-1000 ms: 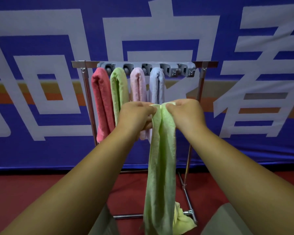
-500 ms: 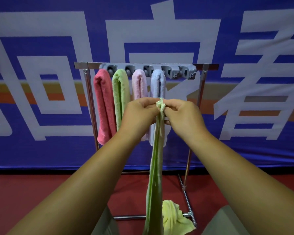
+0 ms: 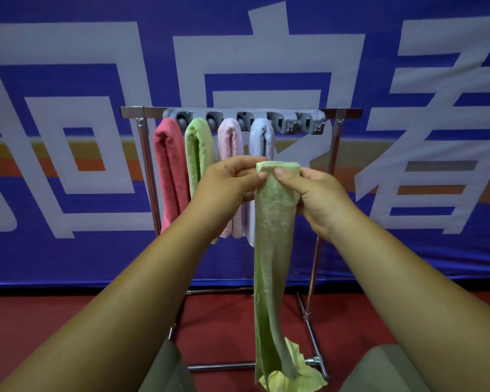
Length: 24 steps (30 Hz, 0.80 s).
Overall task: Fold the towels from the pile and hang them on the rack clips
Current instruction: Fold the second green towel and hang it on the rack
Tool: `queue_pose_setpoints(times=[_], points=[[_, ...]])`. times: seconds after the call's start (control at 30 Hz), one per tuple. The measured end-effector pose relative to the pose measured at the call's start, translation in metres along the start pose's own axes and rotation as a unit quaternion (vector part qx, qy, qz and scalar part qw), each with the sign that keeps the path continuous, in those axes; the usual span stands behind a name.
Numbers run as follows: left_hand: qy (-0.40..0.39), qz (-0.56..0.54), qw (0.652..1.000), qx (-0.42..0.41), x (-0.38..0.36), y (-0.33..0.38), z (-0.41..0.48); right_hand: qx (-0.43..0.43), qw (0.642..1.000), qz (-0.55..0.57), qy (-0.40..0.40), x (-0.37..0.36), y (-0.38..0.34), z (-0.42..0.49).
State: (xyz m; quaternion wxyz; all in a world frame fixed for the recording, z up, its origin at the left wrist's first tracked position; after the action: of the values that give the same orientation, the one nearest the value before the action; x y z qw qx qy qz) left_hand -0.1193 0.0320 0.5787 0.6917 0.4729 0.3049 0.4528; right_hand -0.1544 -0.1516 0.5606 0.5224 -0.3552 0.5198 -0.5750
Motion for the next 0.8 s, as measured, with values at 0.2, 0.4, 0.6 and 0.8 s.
queue_pose_setpoints(times=[0.2,0.4,0.6,0.8], points=[[0.021,-0.020,1.000,0.006,0.008,0.007,0.006,0.017,1.000,0.021,0.004,0.001,-0.009,0.002],[0.025,-0.019,0.999,-0.003,0.013,0.011,0.012,0.077,0.997,-0.017,0.007,-0.010,-0.031,-0.002],[0.033,-0.042,0.998,-0.018,0.022,0.017,0.015,0.089,0.996,-0.028,-0.009,-0.020,-0.042,0.000],[0.006,-0.068,0.998,0.001,0.028,0.000,0.014,0.070,0.997,-0.011,0.008,-0.028,-0.044,-0.001]])
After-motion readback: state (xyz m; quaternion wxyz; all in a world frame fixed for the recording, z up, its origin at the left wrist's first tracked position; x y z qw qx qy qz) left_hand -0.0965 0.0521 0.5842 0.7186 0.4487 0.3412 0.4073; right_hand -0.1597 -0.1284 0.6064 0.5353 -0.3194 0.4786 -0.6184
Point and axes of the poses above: each hand's wrist, its own z-axis towards the middle knuckle, its own x-axis out of the back of the hand, y = z × x, the point moved 1 cm from there along z, towards the middle knuckle, and after that the axes turned 1 degree about z, right-handed, at the moved point
